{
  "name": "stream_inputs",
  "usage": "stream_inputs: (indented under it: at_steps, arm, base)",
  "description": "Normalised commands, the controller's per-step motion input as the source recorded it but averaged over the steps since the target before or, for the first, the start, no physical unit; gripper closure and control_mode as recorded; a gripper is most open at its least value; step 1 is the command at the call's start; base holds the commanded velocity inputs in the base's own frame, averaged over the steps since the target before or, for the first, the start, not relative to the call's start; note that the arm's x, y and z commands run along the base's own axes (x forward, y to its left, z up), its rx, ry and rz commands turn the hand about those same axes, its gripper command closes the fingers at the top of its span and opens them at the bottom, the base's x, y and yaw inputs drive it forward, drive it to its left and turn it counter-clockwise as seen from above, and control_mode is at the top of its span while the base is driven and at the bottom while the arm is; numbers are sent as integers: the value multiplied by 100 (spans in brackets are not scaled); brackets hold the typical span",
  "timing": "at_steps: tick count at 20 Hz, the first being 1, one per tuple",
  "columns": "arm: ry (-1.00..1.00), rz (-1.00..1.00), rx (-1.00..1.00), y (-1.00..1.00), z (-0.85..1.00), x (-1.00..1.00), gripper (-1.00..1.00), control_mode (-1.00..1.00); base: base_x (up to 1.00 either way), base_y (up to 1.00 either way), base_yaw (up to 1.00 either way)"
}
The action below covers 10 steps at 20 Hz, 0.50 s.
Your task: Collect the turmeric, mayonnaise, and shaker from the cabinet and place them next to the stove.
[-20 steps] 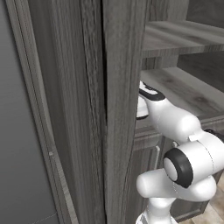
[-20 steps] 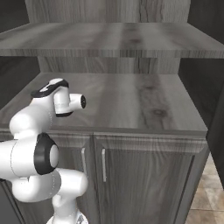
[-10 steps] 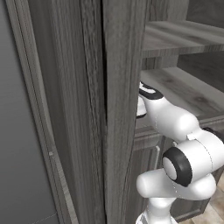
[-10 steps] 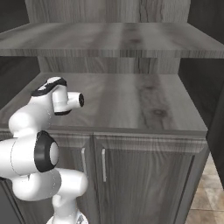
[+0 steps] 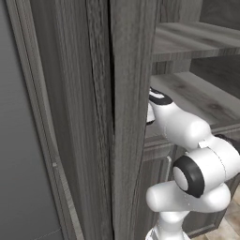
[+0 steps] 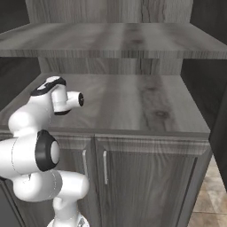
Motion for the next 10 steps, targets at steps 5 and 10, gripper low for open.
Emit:
stream_inputs:
  at_steps: [5,10]
  arm:
    - [0,0,0,15,0,0,-100,-100]
    - [0,0,0,17,0,0,100,-100]
  base:
    - [0,0,0]
    - [0,0,0]
